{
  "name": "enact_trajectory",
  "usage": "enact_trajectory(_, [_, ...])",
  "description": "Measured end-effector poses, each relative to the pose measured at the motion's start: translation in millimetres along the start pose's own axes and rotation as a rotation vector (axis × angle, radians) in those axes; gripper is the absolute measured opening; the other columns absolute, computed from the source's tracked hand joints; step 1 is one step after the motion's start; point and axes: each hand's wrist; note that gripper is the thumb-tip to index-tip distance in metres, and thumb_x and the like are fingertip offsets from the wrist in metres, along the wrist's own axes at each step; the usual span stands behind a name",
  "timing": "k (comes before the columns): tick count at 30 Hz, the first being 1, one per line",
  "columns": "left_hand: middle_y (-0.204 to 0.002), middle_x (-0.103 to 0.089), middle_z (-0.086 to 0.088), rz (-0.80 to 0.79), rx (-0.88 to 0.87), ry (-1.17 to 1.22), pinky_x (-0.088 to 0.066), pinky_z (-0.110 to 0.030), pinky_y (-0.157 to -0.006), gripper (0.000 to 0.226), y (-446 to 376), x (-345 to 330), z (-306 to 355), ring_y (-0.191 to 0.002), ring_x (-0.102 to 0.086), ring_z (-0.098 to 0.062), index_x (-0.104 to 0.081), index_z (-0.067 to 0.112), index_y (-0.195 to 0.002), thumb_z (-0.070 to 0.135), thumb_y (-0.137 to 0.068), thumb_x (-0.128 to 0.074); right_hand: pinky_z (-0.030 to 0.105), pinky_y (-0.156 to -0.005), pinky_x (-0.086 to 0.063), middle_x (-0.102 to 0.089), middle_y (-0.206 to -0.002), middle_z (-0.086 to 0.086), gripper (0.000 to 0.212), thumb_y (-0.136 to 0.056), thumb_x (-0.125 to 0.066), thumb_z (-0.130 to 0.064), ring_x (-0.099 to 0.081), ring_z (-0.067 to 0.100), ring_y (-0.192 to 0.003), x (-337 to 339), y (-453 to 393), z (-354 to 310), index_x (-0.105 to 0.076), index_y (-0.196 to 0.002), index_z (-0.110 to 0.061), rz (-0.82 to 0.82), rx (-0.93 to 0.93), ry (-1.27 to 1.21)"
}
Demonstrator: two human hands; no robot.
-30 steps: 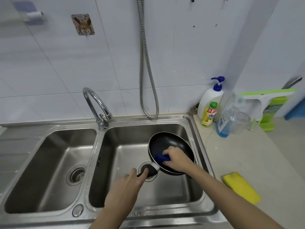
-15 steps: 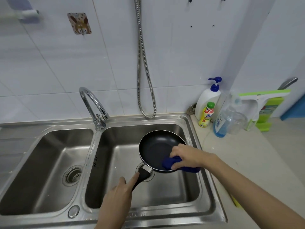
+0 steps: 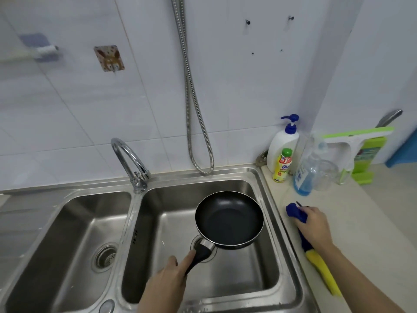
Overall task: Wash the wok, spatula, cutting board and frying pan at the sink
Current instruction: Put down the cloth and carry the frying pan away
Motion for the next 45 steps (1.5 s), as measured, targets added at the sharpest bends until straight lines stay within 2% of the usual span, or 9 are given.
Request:
enact_trajectory(4, [-0.060,-0.039,0.005,0.034,-0.005,-0.016,-0.019,-0.024,-0.038,0.074,-5.1,8.0,10.7,-0.033,-0.035,-0.015,-0.061,0.038,-0.117,0.029,-0.049,-0.089,0.038,-0.100,-0.038,-0.058,-0.128,0.013,0.057,-0.082,-0.066,-0.048,-0.051,0.030,-0.119,9.4,15.5,-26.2,-0.061,-0.126,-0.012,0.131,0.051,0.045])
enact_trajectory(7, [-0.069,-0.048,0.003,0.007,-0.060,0.046,-0.036,-0.028,-0.037,0.067,-7.5,11.5,23.1,-0.044,-0.050,-0.015,-0.051,0.035,-0.126,0.023,-0.067,-0.079,0.035,-0.086,-0.044,-0.069,-0.102,0.005,0.053,-0.088,-0.045,-0.061,-0.060,0.027,-0.099,5.1,58.0,-67.8,-0.062,-0.113,-0.017,0.088,0.030,-0.291])
enact_trajectory(13, [-0.075,-0.051,0.001,0.022,-0.130,0.145,-0.032,-0.028,-0.045,0.063,-5.1,16.0,55.1,-0.051,-0.042,-0.016,-0.049,0.030,-0.131,0.022,-0.074,-0.074,0.034,-0.075,-0.045,-0.062,-0.085,0.007,0.027,-0.086,-0.055,-0.011,-0.059,0.030,-0.081,14.3,94.0,-76.4,-0.055,-0.113,-0.009,0.112,-0.214,-0.632])
enact_trajectory(16, [-0.096,-0.060,-0.002,-0.144,-0.071,0.572,-0.051,-0.032,-0.066,0.057,-0.9,15.4,77.0,-0.077,-0.063,-0.024,-0.039,0.030,-0.137,0.023,-0.085,-0.063,0.050,-0.076,-0.054,-0.060,-0.076,0.001,0.028,-0.081,-0.054,-0.008,-0.065,0.036,-0.078,43.5,107.9,-57.0,-0.053,-0.107,-0.019,0.182,-0.256,-0.739])
enact_trajectory(18, [-0.079,-0.060,-0.009,-0.466,0.042,1.032,-0.055,-0.037,-0.053,0.041,-2.9,18.3,98.1,-0.057,-0.064,-0.028,-0.049,0.020,-0.122,0.029,-0.086,-0.067,0.046,-0.074,-0.057,-0.059,-0.075,0.002,0.035,-0.086,-0.053,-0.004,-0.067,0.035,-0.073,68.3,117.8,-38.2,-0.051,-0.118,-0.017,0.195,-0.271,-0.772])
enact_trajectory(22, [-0.057,-0.051,-0.009,-0.857,0.046,1.206,-0.050,-0.031,-0.045,0.049,-1.2,17.2,166.8,-0.042,-0.055,-0.026,-0.055,0.002,-0.098,0.051,-0.091,-0.052,0.030,-0.064,-0.054,-0.065,-0.077,0.006,0.035,-0.090,-0.054,-0.007,-0.066,0.022,-0.059,115.4,139.8,7.9,-0.053,-0.124,-0.013,0.228,-0.269,-0.721])
enact_trajectory(28, [-0.052,-0.040,-0.004,-0.778,0.015,1.253,-0.026,-0.017,-0.033,0.039,13.8,2.3,295.1,-0.032,-0.032,-0.013,-0.046,0.009,-0.076,0.042,-0.097,-0.044,0.039,-0.070,-0.059,-0.070,-0.070,0.009,0.024,-0.088,-0.054,-0.009,-0.069,0.023,-0.057,179.9,161.1,104.4,-0.064,-0.110,-0.004,0.389,-0.405,-0.638])
enact_trajectory(32, [-0.052,-0.040,-0.006,-0.767,-0.138,1.159,-0.025,-0.016,-0.034,0.040,20.4,-7.7,388.5,-0.030,-0.032,-0.016,-0.042,0.011,-0.070,0.040,-0.097,-0.044,0.017,-0.053,-0.053,-0.070,-0.079,0.009,0.020,-0.092,-0.054,-0.010,-0.067,0.013,-0.054,234.4,169.4,180.8,-0.061,-0.111,-0.010,0.480,-0.480,-0.626])
enact_trajectory(45, [-0.051,-0.050,-0.009,-0.803,-0.451,0.975,-0.033,-0.023,-0.036,0.042,39.3,-48.0,722.9,-0.034,-0.042,-0.019,-0.045,0.008,-0.067,0.038,-0.096,-0.048,0.029,-0.070,-0.050,-0.070,-0.068,0.007,0.018,-0.092,-0.055,-0.016,-0.066,0.018,-0.064,403.4,163.8,474.7,-0.066,-0.089,-0.002,0.607,-0.646,-0.345])
Point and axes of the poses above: each hand's wrist, its own y-axis away from the middle knuckle, its own x-axis out of the back of the hand, z = x × y
